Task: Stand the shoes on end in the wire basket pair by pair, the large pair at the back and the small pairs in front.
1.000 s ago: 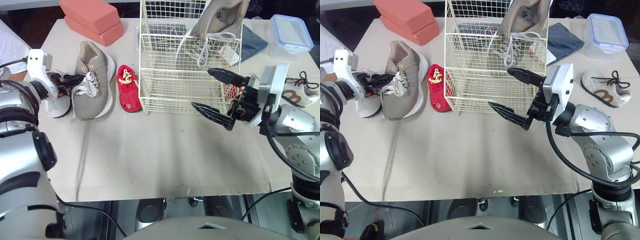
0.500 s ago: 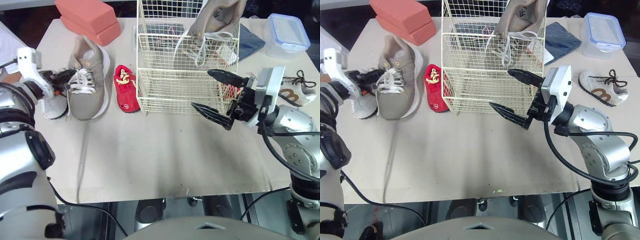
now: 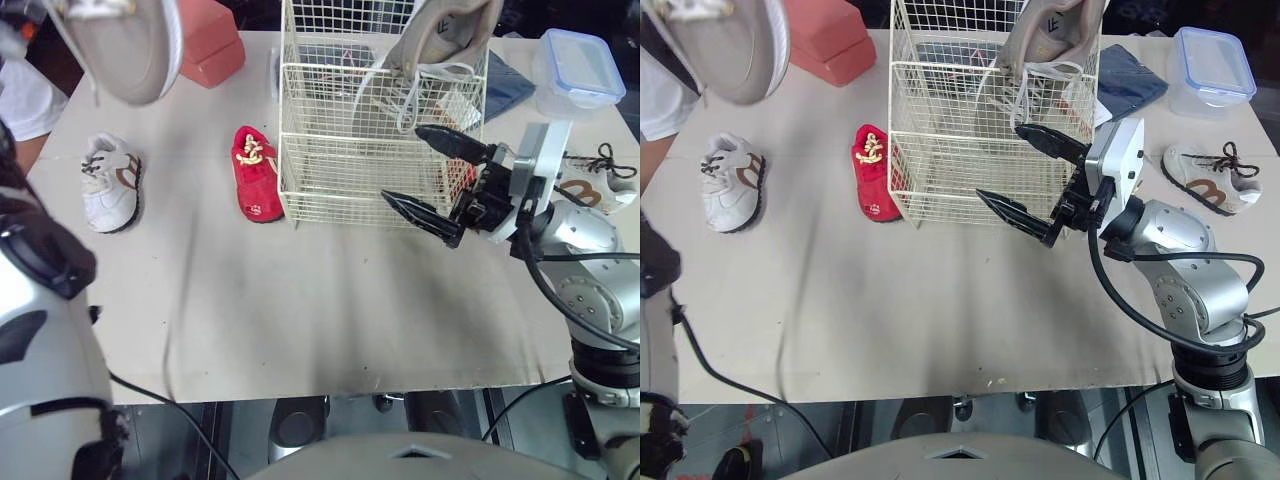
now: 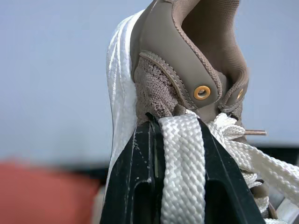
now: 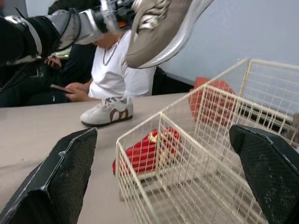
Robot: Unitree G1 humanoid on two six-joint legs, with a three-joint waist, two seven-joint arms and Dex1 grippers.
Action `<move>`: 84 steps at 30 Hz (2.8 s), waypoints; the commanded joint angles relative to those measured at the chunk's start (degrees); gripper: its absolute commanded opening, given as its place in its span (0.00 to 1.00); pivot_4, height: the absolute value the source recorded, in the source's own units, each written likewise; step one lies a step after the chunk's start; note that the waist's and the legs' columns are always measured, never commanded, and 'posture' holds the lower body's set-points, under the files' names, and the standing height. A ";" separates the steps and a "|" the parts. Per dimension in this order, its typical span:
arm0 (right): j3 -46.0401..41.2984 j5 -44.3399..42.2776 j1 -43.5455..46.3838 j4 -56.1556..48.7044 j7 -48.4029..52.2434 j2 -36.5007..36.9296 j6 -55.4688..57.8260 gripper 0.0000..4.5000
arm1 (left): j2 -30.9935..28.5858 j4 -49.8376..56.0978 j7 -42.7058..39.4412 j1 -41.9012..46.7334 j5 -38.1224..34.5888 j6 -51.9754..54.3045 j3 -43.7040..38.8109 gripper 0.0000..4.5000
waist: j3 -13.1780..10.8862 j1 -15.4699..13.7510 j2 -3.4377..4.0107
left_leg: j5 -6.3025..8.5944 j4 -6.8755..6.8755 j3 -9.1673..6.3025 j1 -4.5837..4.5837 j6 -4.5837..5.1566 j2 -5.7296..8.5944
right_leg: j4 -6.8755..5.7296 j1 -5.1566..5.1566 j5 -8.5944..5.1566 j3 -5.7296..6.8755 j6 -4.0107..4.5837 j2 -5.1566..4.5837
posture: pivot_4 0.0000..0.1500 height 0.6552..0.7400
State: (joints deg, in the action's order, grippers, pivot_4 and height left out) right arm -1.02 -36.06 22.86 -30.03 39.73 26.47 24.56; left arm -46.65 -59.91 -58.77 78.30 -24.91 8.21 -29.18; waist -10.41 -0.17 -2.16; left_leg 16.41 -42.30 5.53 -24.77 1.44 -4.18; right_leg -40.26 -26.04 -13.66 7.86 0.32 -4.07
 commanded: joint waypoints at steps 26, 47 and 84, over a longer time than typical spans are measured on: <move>-7.73 -0.74 -2.65 -5.36 -12.46 -1.63 -2.31 1.00 | 33.58 0.60 24.84 4.33 9.09 -48.16 9.87 0.06 | 0.00 -0.60 0.03 | 0.00 0.02 0.12 0.02 0.00 0.11 | -0.15 -0.10 0.01 -0.08 0.02 0.02 | 1.00 0.36; -7.62 -0.34 -5.67 -6.65 -14.37 -3.48 -3.25 1.00 | 35.41 -0.61 27.29 -6.88 13.23 -48.19 15.19 0.06 | 0.03 -0.59 0.07 | 0.00 0.01 0.10 0.06 0.01 0.12 | -0.18 -0.07 0.01 -0.07 0.02 0.02 | 1.00 0.36; -7.72 0.86 -4.94 -3.76 -13.19 -2.69 -5.55 1.00 | 29.29 57.32 29.77 -29.82 8.94 -6.89 23.02 1.00 | 0.09 -0.68 0.16 | 0.00 -0.12 0.02 0.19 0.00 0.04 | -0.43 -0.03 0.00 -0.21 0.02 0.00 | 1.00 0.36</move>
State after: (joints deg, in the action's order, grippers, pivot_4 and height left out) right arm -8.19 -35.10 17.04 -32.67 26.20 23.62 20.30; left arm -16.90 -5.18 -28.38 46.76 -14.34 0.10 -6.27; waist -10.32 -0.85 -2.00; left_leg 16.41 -42.42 5.55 -24.58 1.45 -4.14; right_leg -40.69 -26.06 -13.66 7.64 0.34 -4.06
